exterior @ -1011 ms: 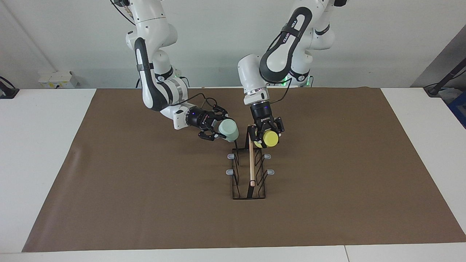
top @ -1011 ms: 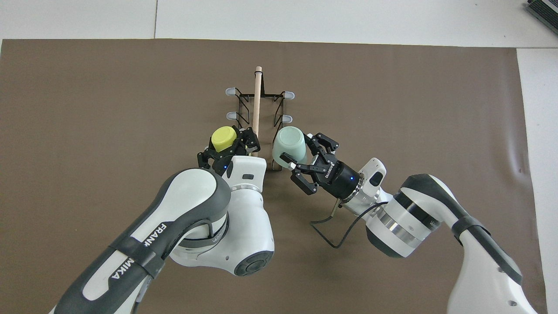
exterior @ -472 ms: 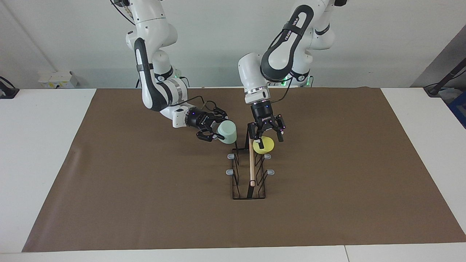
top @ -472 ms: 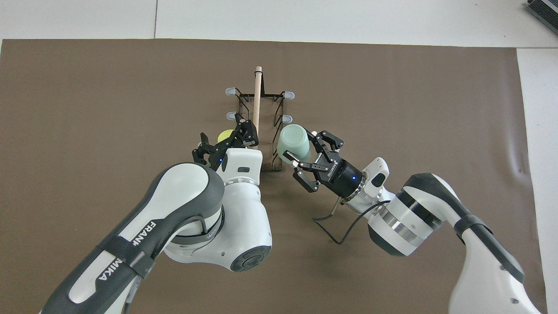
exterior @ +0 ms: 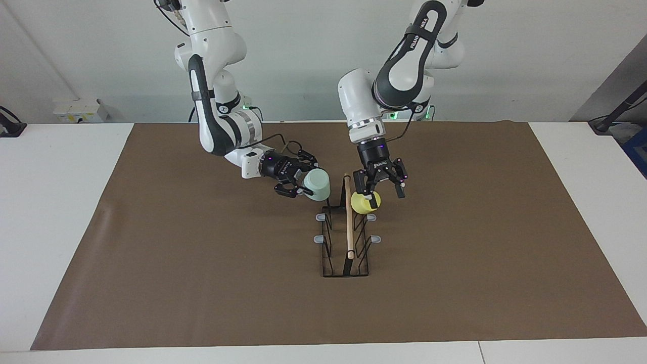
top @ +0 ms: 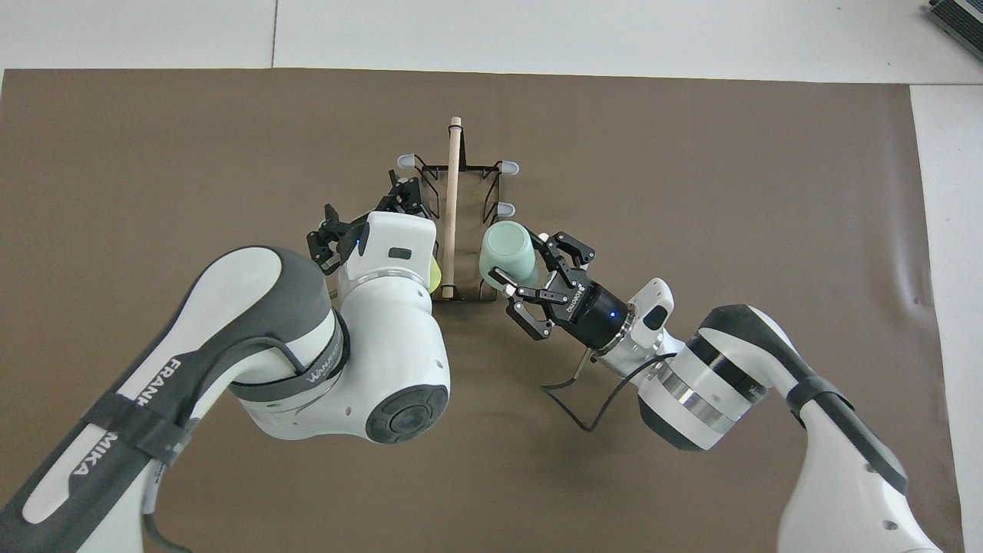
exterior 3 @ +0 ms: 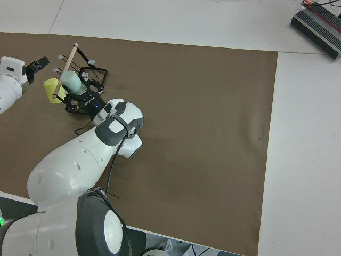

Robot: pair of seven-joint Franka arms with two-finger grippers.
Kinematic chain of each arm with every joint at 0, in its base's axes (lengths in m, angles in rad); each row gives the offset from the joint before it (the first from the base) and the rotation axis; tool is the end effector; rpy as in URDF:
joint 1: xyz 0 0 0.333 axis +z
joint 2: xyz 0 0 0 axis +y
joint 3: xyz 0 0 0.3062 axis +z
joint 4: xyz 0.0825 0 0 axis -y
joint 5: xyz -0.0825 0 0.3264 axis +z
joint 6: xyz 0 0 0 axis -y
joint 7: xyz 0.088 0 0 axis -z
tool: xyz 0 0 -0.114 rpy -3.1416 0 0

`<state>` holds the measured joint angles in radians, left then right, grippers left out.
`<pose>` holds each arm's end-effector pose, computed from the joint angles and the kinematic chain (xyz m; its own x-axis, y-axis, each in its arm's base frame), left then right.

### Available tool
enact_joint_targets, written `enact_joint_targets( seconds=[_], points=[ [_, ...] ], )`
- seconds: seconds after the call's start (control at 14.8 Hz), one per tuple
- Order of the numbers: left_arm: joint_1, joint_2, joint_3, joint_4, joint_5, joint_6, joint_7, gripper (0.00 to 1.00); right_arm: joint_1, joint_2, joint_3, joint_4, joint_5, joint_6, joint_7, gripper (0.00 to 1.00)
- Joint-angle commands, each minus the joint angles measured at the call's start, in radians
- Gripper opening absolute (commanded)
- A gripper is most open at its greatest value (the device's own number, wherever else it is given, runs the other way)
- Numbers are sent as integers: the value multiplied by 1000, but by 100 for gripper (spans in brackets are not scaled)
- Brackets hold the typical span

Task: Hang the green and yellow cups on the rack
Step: 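Hang the yellow cup on a peg while the right gripper hangs the green cup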

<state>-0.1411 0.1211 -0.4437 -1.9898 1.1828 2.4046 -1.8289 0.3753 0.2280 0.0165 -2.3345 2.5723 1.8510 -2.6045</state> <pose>0.4778 -0.2939 0.4582 0.5427 0.3389 0.7685 0.3748 -0.9166 0.1395 0.4639 0.2412 0.3269 0.0674 -0.3037 0.9504 0.8197 -0.5262 -0.2262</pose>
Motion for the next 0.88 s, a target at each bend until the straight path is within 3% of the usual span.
enact_joint_targets(
  seconds=[0.0, 0.34, 0.4, 0.47, 0.54, 0.81],
  points=[
    [3, -5, 42, 45, -177, 24, 272, 100, 14, 50, 10, 34, 103, 22, -74, 0],
    [5, -24, 102, 74, -457, 18, 713, 100, 16, 59, 10, 34, 91, 97, -83, 0],
    [15, -37, 109, 72, -495, 18, 781, 100, 16, 59, 10, 34, 91, 111, -83, 20],
    [23, -40, 112, 72, -537, 15, 862, 100, 16, 60, 10, 34, 91, 122, -85, 74],
    [24, -41, 115, 72, -573, 10, 938, 100, 14, 65, 8, 34, 86, 125, -91, 100],
    [32, -55, 186, 78, -796, -11, 1279, 100, -4, 44, 4, 37, 46, 164, -85, 100]
  ],
)
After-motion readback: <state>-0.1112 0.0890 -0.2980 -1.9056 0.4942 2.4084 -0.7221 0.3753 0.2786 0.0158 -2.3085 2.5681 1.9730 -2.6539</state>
